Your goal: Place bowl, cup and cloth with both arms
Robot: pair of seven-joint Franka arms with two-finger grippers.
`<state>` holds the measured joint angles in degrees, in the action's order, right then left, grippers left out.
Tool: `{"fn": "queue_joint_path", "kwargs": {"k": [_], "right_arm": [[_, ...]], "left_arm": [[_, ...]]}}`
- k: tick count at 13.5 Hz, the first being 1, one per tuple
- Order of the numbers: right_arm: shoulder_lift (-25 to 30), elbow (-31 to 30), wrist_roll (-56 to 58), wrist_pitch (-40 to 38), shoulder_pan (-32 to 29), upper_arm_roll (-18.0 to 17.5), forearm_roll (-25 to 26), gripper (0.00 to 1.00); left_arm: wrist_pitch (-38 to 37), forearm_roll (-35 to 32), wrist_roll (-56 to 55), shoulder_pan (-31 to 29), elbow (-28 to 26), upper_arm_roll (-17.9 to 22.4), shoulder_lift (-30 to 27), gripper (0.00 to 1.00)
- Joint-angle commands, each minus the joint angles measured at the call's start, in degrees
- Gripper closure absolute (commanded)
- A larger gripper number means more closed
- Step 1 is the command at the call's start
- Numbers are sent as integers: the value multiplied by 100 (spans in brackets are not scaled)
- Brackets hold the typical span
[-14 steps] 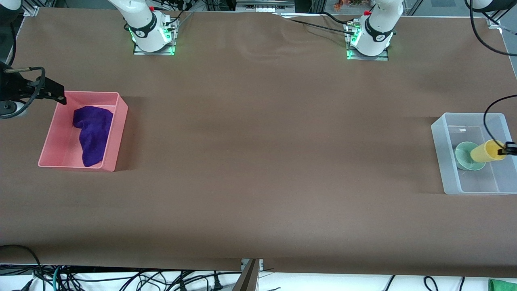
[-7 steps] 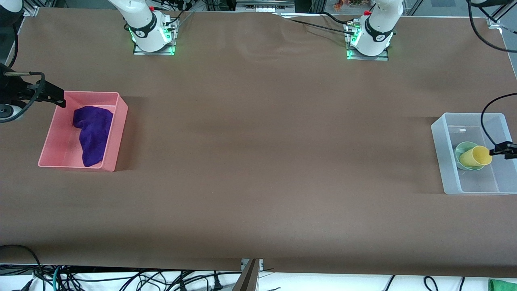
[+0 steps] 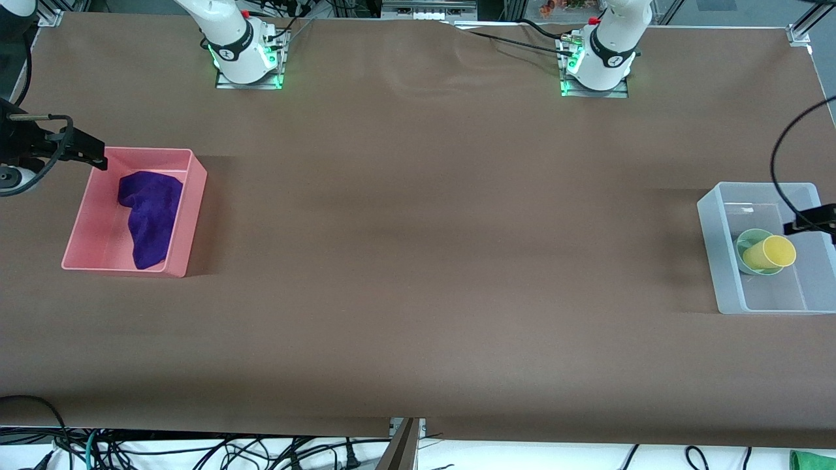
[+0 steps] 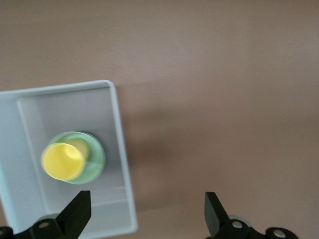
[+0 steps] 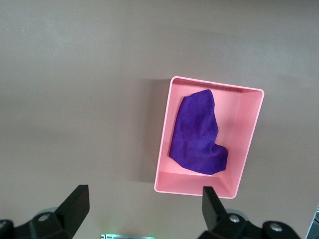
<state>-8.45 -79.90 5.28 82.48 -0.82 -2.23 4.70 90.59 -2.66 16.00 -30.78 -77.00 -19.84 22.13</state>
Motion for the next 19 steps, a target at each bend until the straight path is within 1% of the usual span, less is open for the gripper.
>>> {"fn": "queue_joint_path", "kwargs": {"k": [1,2,3,4,6,7,8,9,10,12,13,15,17,19], "right_arm": [[10,18,-35,-66,-15,-23,-75,0],[2,18,-27,-40,-15,-23,-75,0],[-33,18,-27,-31,-15,-23,-66,0],[-42,18,-27,-22,-15,-23,-66,0],[-42,18,-27,-22,-15,-23,-66,0],[-42,18,-27,-22,-15,-23,-66,0],[-42,18,-27,-22,-24,-14,-66,0],[-51,18,-27,-22,-33,-5,-66,0],[-60,18,-27,-22,-41,-5,-66,0],[-69,18,-27,-22,-50,-5,-57,0],[-69,18,-27,-22,-50,-5,-57,0],[-69,18,-27,-22,-50,-5,-57,0],[-104,18,-18,-22,-50,3,-39,0],[-104,18,-18,-22,-50,3,-31,0]], "left_arm": [[-470,-304,-1025,-51,-122,-519,-313,0],[-489,-349,-1273,-34,-87,-625,-358,0],[-489,-376,-1562,236,-121,-644,-541,0],[-481,-315,-1904,622,-148,-383,-717,0],[-445,96,-2224,1552,-174,599,-972,0],[-454,229,-2198,2010,-235,1187,-1130,0],[-454,352,-2154,2528,-488,1654,-1314,0],[-428,388,-2119,2907,-839,2059,-1560,0],[-262,397,-2075,3198,-1190,2263,-1815,0],[-50,389,-1996,3324,-1833,2353,-2237,0],[-76,397,-1778,3263,-1923,2336,-2291,0],[-182,354,-1574,3262,-1906,2318,-2274,0],[63,379,-1522,3210,-1888,2335,-2248,0],[135,371,-1512,3175,-1853,2344,-2221,0]]}}
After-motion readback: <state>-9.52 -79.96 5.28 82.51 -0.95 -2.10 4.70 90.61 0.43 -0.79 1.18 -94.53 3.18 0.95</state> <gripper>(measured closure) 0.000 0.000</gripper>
